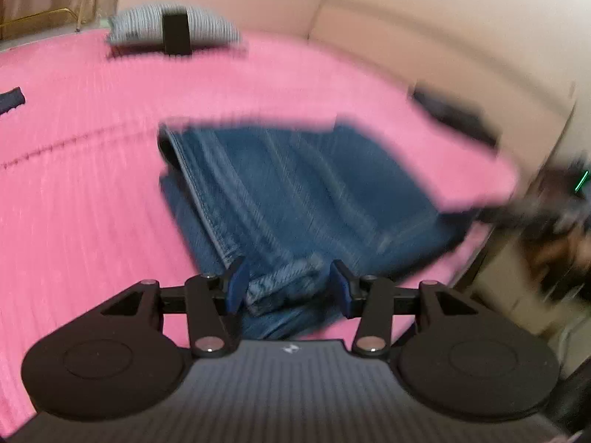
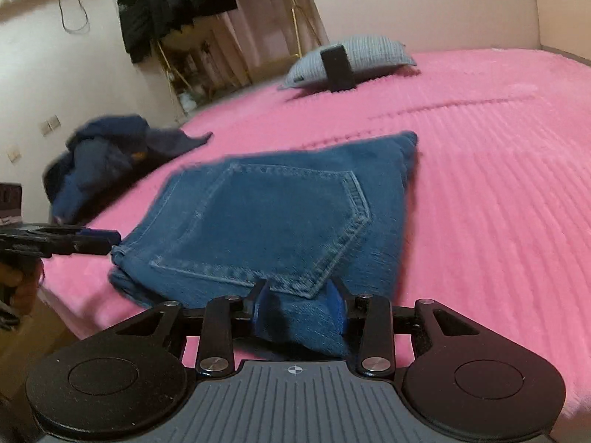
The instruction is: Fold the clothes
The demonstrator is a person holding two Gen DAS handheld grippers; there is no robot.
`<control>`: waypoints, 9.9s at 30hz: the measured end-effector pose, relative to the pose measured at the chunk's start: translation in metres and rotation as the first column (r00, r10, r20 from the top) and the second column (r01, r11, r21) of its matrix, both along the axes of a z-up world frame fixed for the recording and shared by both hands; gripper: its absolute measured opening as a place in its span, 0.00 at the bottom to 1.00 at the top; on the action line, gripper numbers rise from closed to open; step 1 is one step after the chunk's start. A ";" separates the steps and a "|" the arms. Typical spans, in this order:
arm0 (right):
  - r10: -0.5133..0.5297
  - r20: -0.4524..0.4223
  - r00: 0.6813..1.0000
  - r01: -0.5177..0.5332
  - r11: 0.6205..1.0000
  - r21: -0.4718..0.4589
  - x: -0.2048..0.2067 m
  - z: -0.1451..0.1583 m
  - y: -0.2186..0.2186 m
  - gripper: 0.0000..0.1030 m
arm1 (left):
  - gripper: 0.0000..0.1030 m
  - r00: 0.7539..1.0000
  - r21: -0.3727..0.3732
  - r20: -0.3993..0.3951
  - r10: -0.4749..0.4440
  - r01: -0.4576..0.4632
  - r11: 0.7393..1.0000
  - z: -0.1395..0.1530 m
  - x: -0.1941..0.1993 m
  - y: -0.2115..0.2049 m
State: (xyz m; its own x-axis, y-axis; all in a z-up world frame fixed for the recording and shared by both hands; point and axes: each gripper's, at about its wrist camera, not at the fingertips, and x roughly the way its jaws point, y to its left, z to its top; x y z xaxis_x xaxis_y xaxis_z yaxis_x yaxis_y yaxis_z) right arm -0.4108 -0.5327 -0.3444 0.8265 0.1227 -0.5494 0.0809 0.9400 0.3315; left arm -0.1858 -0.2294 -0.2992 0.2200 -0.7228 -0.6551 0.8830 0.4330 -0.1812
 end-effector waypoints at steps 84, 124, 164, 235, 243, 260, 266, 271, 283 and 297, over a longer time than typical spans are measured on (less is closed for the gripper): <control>0.361 -0.118 0.925 -0.310 0.538 -0.784 0.035 -0.003 0.147 0.41 | 0.20 0.430 0.515 0.729 -0.533 0.168 0.840 -0.019 -0.112 -0.106; 0.347 -0.490 0.800 -0.513 -0.028 -0.858 0.020 -0.064 0.184 0.40 | 0.23 0.554 0.449 0.668 -0.497 0.233 0.863 0.037 -0.071 -0.121; 0.214 -0.290 0.933 -0.355 0.412 -0.839 -0.030 -0.018 0.172 0.35 | 0.16 0.454 0.576 0.661 -0.598 0.205 0.791 -0.039 -0.103 -0.067; 0.115 -0.154 0.981 -0.186 0.769 -0.612 0.000 -0.001 0.092 0.34 | 0.22 0.626 0.474 0.635 -0.452 0.147 0.868 -0.020 -0.088 -0.013; 0.050 -0.044 0.998 -0.063 0.931 -0.361 0.022 0.004 0.074 0.34 | 0.24 0.794 0.257 0.561 -0.234 0.101 0.961 0.012 -0.070 -0.008; 0.226 -0.177 0.958 -0.285 0.670 -0.685 0.009 -0.012 0.127 0.67 | 0.32 0.718 0.383 0.595 -0.361 0.142 0.913 -0.007 -0.093 -0.021; 0.312 -0.298 0.902 -0.418 0.465 -0.780 0.028 -0.043 0.154 0.67 | 0.50 0.652 0.463 0.611 -0.450 0.167 0.870 -0.025 -0.107 -0.032; 0.304 -0.380 0.874 -0.472 0.341 -0.813 0.037 -0.061 0.157 0.67 | 0.50 0.594 0.529 0.623 -0.509 0.159 0.833 -0.038 -0.111 -0.035; 0.305 -0.339 0.890 -0.444 0.409 -0.797 0.048 -0.025 0.147 0.34 | 0.78 0.451 0.557 0.707 -0.545 0.121 0.822 -0.052 -0.131 -0.043; 0.305 -0.288 0.908 -0.387 0.343 -0.856 0.030 -0.042 0.157 0.72 | 0.34 0.517 0.584 0.660 -0.545 0.104 0.805 -0.041 -0.107 -0.063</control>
